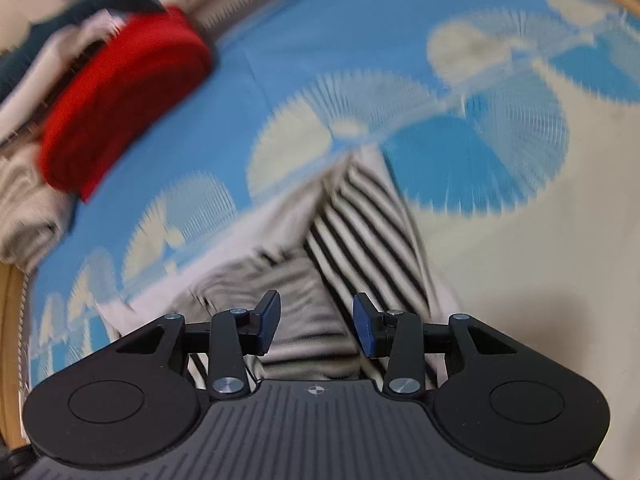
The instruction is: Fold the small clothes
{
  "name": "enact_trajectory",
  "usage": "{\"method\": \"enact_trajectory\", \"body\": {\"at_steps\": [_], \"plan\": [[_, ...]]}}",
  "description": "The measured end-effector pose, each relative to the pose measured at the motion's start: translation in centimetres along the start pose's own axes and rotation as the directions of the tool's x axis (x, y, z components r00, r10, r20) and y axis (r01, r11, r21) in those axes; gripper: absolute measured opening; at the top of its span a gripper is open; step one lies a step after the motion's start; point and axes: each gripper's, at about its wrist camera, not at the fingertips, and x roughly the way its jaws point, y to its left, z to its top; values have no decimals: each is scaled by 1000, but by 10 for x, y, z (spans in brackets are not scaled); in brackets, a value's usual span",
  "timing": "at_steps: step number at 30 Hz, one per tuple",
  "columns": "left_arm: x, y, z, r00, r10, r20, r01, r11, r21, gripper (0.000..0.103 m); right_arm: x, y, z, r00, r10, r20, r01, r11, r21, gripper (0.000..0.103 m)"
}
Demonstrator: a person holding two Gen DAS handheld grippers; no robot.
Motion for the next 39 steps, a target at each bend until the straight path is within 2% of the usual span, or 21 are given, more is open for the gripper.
{"method": "enact_trajectory", "body": {"at_steps": [3, 6, 8, 9, 11, 12, 13, 16, 18, 20, 22, 23, 24, 26, 28, 30, 32, 34, 36, 37, 39], "plan": [[14, 14, -5, 999, -9, -49, 4, 994, -106, 42, 20, -1, -10, 998, -19, -65, 20, 1000, 15, 44], [23, 12, -14, 997, 39, -69, -45, 995, -88, 40, 36, -4, -13, 994, -40, -98, 43, 998, 35, 45], [32, 15, -19, 996, 36, -79, -44, 994, -101, 15, 41, -7, -12, 993, -47, -109, 53, 997, 53, 45], [30, 13, -19, 997, 23, -74, -30, 995, -97, 4, 44, -8, -12, 993, -39, -116, 47, 997, 60, 34], [11, 9, -16, 999, 37, 30, -35, 997, -65, 4, 43, -9, -11, 993, 3, -117, 8, 996, 93, 4], [-3, 4, -17, 994, 39, 102, -35, 999, -39, 3, 40, -10, -10, 994, 33, -103, -21, 992, 122, 4], [-20, 1, -13, 980, 22, 197, -19, 1000, -13, 3, 34, -11, -8, 995, 73, -74, -61, 986, 155, 4], [-64, 2, -7, 892, -63, 447, 66, 998, 8, 3, -2, -8, -1, 974, 202, 103, -218, 958, 187, 4], [-71, 11, -5, 869, -75, 489, 97, 995, -20, 3, -27, -3, 1, 951, 222, 213, -253, 959, 127, 4], [-53, 25, -2, 925, -52, 376, 93, 991, -92, 3, -32, -4, -2, 959, 183, 216, -207, 974, 96, 4], [-15, 42, -3, 994, 35, 108, -19, 989, -145, 5, -16, -12, -7, 990, 111, 89, -122, 985, 124, 4], [4, 53, -7, 996, 91, -16, -92, 980, -175, 8, -1, -19, -12, 998, 61, -3, -60, 987, 147, 4], [12, 65, -12, 993, 100, -59, -111, 964, -240, 13, 15, -29, -19, 995, 6, -98, 11, 984, 178, 4], [8, 79, -15, 999, 26, -29, -35, 936, -349, 14, 31, -38, -26, 983, -14, -181, 54, 975, 217, 10], [-1, 71, -11, 1000, 15, 24, -7, 949, -317, 32, 27, -31, -22, 989, -14, -146, 42, 980, 193, 13], [-7, 60, -10, 997, 9, 74, 12, 961, -278, 46, 18, -22, -17, 997, -5, -78, 17, 988, 152, 27], [0, 56, -12, 999, 17, 52, -2, 960, -279, 46, 14, -18, -16, 999, -16, -51, 22, 992, 123, 34], [12, 56, -16, 998, 62, 16, -54, 953, -297, 43, 22, -20, -18, 997, -35, -71, 44, 992, 119, 34], [14, 62, -17, 998, 67, 9, -62, 955, -291, 6, 31, -26, -22, 992, -33, -118, 51, 988, 149, 34], [12, 60, -17, 998, 55, 27, -45, 959, -279, 1, 36, -28, -24, 991, -27, -132, 48, 986, 160, 32], [-5, 50, -12, 990, 58, 129, -27, 973, -228, 1, 35, -27, -25, 994, 4, -114, 16, 985, 171, 4]]}}
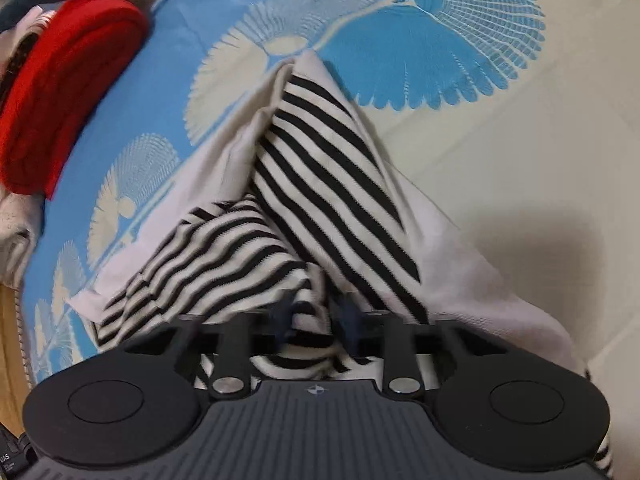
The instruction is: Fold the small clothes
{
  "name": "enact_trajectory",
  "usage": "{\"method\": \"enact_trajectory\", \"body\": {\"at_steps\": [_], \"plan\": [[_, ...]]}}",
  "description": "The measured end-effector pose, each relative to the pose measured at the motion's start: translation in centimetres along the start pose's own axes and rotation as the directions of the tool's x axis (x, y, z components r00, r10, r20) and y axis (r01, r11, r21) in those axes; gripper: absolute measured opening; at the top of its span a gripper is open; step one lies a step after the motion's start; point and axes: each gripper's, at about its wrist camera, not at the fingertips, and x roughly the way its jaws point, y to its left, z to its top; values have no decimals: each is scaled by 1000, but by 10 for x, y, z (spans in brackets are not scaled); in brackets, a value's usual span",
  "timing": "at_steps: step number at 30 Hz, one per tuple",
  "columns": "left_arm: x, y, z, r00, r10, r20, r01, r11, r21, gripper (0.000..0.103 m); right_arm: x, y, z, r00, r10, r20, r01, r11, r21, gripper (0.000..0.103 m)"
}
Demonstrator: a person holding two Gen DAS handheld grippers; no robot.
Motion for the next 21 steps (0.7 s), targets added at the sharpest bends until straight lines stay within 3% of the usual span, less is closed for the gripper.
{"method": "enact_trajectory", "body": {"at_steps": [2, 4, 5, 8, 10, 11, 14, 17, 19, 21], "plan": [[-17, -10, 3, 995, -32, 92, 27, 998, 58, 1, -14, 8, 0, 992, 103, 72, -103, 995, -2, 4], [-22, -10, 4, 993, -31, 110, 25, 998, 49, 1, -28, 10, 4, 972, 199, 128, -202, 979, 9, 4], [-13, -6, 3, 998, 3, 67, -5, 1000, 29, 1, -29, 8, 5, 971, 195, 139, -199, 980, 15, 4], [15, 18, -6, 993, 66, -103, -73, 994, -75, 5, -10, -5, 7, 998, 24, 63, -27, 998, 56, 7], [11, 18, -5, 993, 83, -83, -88, 994, -64, 18, 4, -12, 3, 999, -50, -8, 50, 996, 77, 18], [3, 10, -3, 996, 84, -37, -85, 996, -16, 19, 4, -11, 2, 998, -57, -5, 57, 996, 73, 25], [-19, -11, 0, 994, 52, 101, -62, 993, 102, 21, -16, 9, 3, 994, -42, 105, 46, 998, -38, 31], [-18, -23, 1, 992, 9, 122, -26, 990, 140, 20, -38, 25, 2, 972, 7, 236, 26, 990, -137, 37], [-16, -24, -2, 995, -7, 101, -7, 991, 136, 20, -36, 28, 2, 975, 62, 215, -29, 988, -155, 37], [-9, -24, -4, 998, -21, 67, 12, 990, 137, 20, -23, 23, 3, 986, 109, 129, -97, 991, -96, 37]]}}
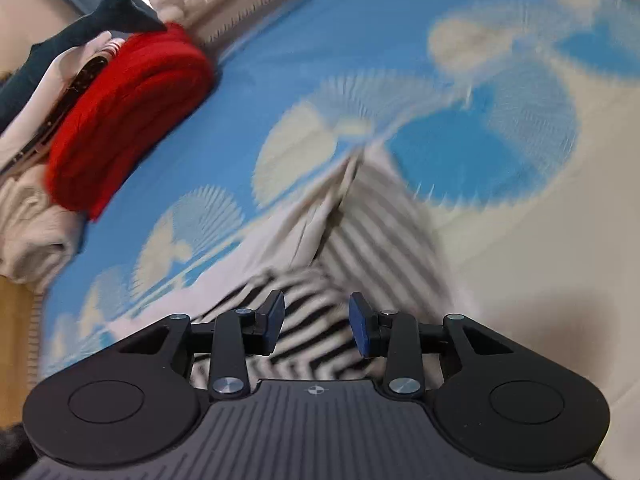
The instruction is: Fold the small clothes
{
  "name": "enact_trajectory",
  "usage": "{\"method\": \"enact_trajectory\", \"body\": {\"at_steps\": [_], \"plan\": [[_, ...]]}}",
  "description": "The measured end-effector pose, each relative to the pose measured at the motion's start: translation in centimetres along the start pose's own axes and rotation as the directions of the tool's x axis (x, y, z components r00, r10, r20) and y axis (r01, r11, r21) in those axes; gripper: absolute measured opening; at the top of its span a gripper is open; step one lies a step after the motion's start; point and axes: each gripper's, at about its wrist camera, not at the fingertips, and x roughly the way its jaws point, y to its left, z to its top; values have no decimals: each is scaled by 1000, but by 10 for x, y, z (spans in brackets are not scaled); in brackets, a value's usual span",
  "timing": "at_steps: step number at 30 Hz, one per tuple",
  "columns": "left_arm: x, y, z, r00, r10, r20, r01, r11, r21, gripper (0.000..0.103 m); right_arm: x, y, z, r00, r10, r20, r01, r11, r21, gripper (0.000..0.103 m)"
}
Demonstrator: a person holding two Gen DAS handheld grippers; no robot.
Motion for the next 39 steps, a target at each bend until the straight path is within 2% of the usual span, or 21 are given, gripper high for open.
{"method": "enact_trajectory", "body": {"at_steps": [1, 2, 3, 4, 6, 9, 12, 15, 19, 21, 23, 25, 27, 29, 30, 32, 34, 36, 39], "plan": [[4, 3, -1, 1000, -2, -26, 2, 1000, -7, 19, 7, -4, -2, 999, 14, -51, -12, 999, 37, 37], [13, 6, -3, 997, 26, -75, -26, 1000, -7, 18, 14, -9, -5, 994, 11, -107, -4, 998, 68, 37], [19, 11, -5, 991, 70, -113, -71, 998, -4, 13, 22, -14, -9, 987, -35, -159, 49, 995, 86, 37], [27, 16, -7, 983, 117, -142, -118, 993, 3, 5, 27, -17, -11, 980, -84, -181, 100, 992, 82, 37], [30, 18, -9, 976, 161, -147, -158, 987, 28, 4, 31, -22, -13, 975, -118, -189, 136, 987, 83, 37], [17, 8, -5, 984, 153, -92, -148, 987, 62, 4, 22, -14, -8, 980, -106, -165, 119, 991, 68, 37], [5, -3, -4, 996, 84, -39, -81, 993, 84, 4, 11, -2, -6, 990, -80, -120, 83, 996, 16, 40], [11, -9, -6, 995, 77, -67, -70, 992, 109, 4, 17, -2, -6, 987, -93, -128, 95, 995, 11, 40], [28, -1, -12, 979, 143, -149, -127, 986, 108, 4, 25, -16, -11, 976, -123, -179, 134, 989, 54, 40], [24, -1, -10, 981, 140, -137, -126, 986, 108, 4, 22, -13, -12, 977, -126, -172, 136, 990, 49, 40], [14, -9, -11, 990, 103, -94, -91, 987, 131, 4, 14, -4, -11, 985, -113, -131, 116, 993, 15, 41], [13, -12, -15, 994, 72, -88, -58, 986, 154, 6, 11, 2, -12, 990, -93, -103, 92, 996, -16, 44], [24, -9, -23, 984, 112, -142, -90, 983, 159, 6, 19, -2, -15, 985, -97, -142, 99, 995, 4, 44], [32, -2, -30, 969, 150, -196, -122, 982, 147, 6, 27, -9, -22, 973, -144, -177, 151, 988, 22, 43], [28, -4, -31, 969, 150, -194, -123, 982, 147, 6, 28, -10, -24, 970, -166, -179, 173, 985, 22, 42], [2, -17, -27, 986, 123, -113, -101, 978, 181, 6, 16, -3, -25, 975, -161, -150, 167, 986, 26, 42], [-33, -26, -25, 997, 72, -16, -67, 972, 224, 19, -10, 10, -23, 990, -118, -74, 119, 993, -1, 42], [-75, -25, -29, 999, 12, 52, -23, 976, 216, 26, -51, 23, -23, 997, -71, 35, 73, 996, -58, 43], [-131, -17, -42, 993, -53, 102, 29, 974, 224, 26, -117, 24, -32, 988, -30, 155, 45, 995, -93, 43]]}}
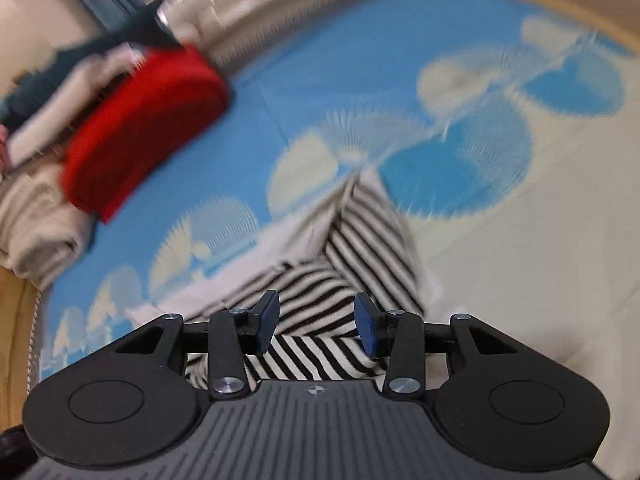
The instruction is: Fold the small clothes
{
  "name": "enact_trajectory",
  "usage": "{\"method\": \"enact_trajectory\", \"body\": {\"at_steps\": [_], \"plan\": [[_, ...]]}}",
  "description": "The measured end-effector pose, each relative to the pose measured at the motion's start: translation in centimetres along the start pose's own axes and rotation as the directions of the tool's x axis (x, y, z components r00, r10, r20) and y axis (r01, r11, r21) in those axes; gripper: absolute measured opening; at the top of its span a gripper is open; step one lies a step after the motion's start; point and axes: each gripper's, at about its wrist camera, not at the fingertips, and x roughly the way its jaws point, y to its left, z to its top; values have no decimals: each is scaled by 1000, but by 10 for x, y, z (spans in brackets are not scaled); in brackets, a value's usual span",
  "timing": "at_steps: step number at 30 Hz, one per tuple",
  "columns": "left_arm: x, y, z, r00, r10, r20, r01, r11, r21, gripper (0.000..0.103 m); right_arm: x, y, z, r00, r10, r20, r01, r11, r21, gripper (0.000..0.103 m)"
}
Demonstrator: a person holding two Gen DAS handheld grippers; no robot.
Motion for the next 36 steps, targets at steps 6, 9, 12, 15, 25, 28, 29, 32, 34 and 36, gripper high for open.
{"method": "enact_trajectory", "body": {"at_steps": [6, 9, 12, 15, 25, 28, 29, 32, 34, 36], "plan": [[-84, 6, -71, 995, -20, 100, 7, 993, 121, 27, -92, -38, -40, 992, 89, 85, -80, 991, -108, 51], [-89, 20, -120, 996, 0, 84, -10, 992, 122, 27, -100, -71, -72, 995, 19, 95, -6, 990, -140, 51], [-70, 36, -164, 998, 35, 43, -39, 993, 113, 27, -92, -107, -108, 997, -55, 55, 61, 991, -116, 51], [-46, 50, -183, 991, 79, -108, -75, 996, 49, 35, -74, -131, -128, 990, -129, -54, 125, 990, -61, 52], [-19, 94, -196, 961, 114, -254, -159, 973, -165, 60, -35, -156, -150, 951, -221, -217, 217, 975, -44, 53], [-10, 93, -201, 950, 97, -296, -153, 973, -174, 60, -29, -152, -158, 941, -245, -235, 234, 969, -74, 54], [-7, 93, -202, 947, 111, -300, -167, 972, -168, 60, -29, -152, -159, 939, -246, -242, 233, 969, -80, 54], [-2, 95, -206, 939, 149, -309, -209, 962, -173, 60, -27, -153, -166, 929, -264, -260, 248, 964, -91, 54], [-2, 98, -208, 938, 155, -310, -224, 954, -200, 60, -29, -155, -166, 927, -271, -260, 258, 963, -83, 54], [-2, 100, -211, 938, 162, -305, -233, 949, -212, 60, -29, -156, -166, 928, -269, -258, 258, 963, -76, 54]]}}
